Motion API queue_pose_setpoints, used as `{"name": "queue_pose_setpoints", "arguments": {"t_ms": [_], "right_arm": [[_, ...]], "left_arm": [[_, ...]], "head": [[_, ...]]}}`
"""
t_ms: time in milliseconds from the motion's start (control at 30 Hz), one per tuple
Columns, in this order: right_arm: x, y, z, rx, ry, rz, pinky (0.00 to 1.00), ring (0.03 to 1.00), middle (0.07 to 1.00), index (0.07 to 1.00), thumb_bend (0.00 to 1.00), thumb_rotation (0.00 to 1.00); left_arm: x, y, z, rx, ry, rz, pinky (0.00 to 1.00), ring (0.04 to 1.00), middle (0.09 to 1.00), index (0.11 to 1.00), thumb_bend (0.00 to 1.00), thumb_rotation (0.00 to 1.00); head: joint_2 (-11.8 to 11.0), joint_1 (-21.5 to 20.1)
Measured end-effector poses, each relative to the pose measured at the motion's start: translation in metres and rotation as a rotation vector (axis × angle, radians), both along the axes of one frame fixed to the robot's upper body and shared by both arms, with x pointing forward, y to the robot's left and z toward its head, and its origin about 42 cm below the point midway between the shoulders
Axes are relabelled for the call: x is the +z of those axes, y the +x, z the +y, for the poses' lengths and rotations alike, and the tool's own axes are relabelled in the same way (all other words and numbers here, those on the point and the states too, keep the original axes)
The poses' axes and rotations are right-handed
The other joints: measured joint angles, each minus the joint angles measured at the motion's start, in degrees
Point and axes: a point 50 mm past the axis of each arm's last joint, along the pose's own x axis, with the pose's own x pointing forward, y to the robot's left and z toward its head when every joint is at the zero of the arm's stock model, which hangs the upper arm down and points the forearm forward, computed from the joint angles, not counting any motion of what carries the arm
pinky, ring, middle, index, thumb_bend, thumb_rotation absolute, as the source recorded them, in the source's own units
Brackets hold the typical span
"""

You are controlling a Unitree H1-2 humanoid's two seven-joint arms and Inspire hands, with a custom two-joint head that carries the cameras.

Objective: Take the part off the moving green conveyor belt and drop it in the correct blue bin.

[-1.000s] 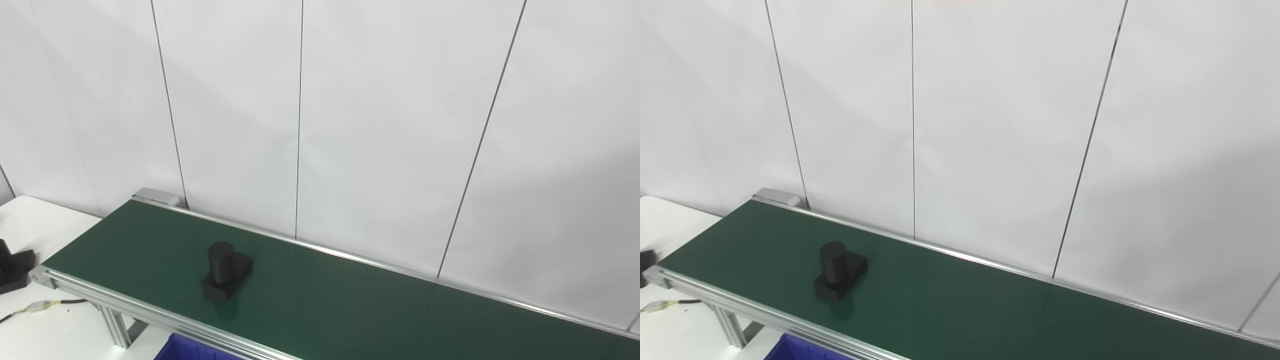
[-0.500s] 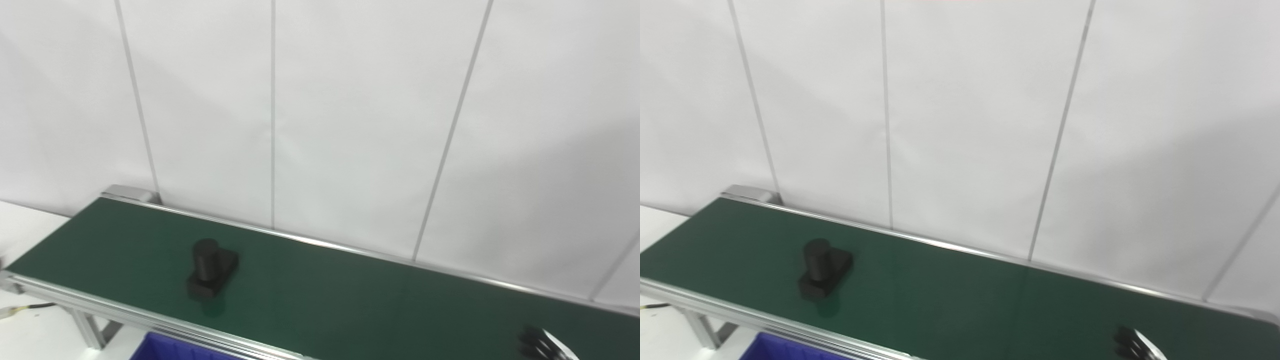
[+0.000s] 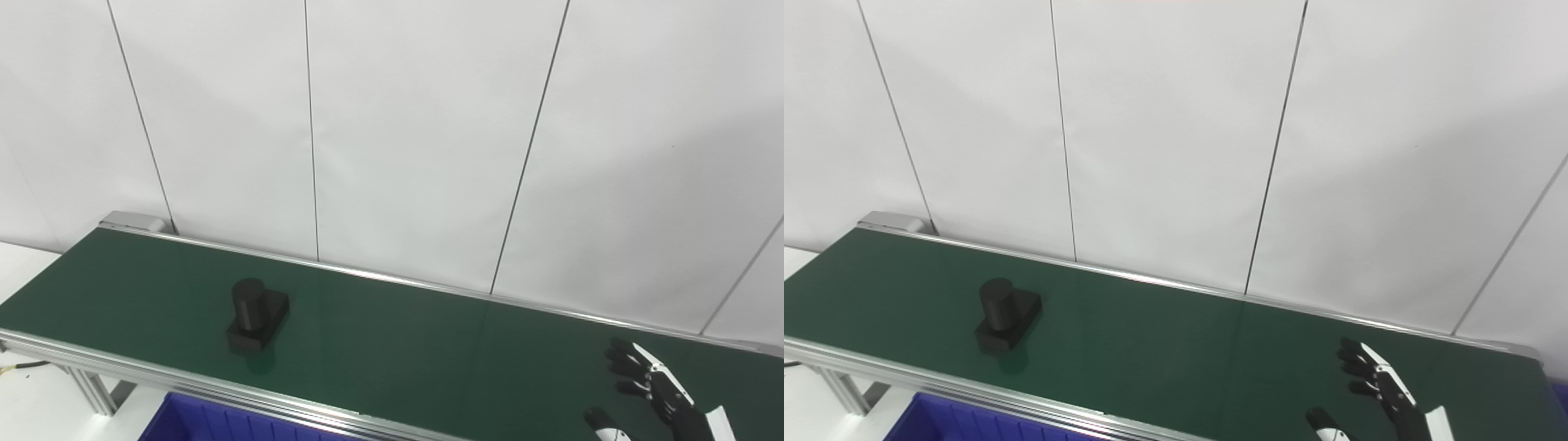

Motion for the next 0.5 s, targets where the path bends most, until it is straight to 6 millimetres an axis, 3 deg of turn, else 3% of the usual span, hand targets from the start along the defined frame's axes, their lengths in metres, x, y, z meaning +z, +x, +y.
{"name": "queue_pose_setpoints", "arguments": {"t_ms": [233, 500], "right_arm": [[0.007, 0.014, 0.006, 0.021, -0.015, -0.013, 0.73, 0.792, 0.814, 0.847, 0.56, 0.48], [0.000, 0.027, 0.012, 0.041, -0.037, 0.041, 0.75, 0.812, 0.820, 0.853, 0.57, 0.45]], "left_arm": [[0.002, 0.001, 0.003, 0.004, 0.004, -0.008, 0.62, 0.727, 0.791, 0.837, 0.67, 0.79], [0.006, 0.001, 0.006, -0.002, 0.005, -0.021, 0.65, 0.742, 0.799, 0.854, 0.63, 0.81]], "head": [[2.9, -1.2], [4.1, -1.6]]}}
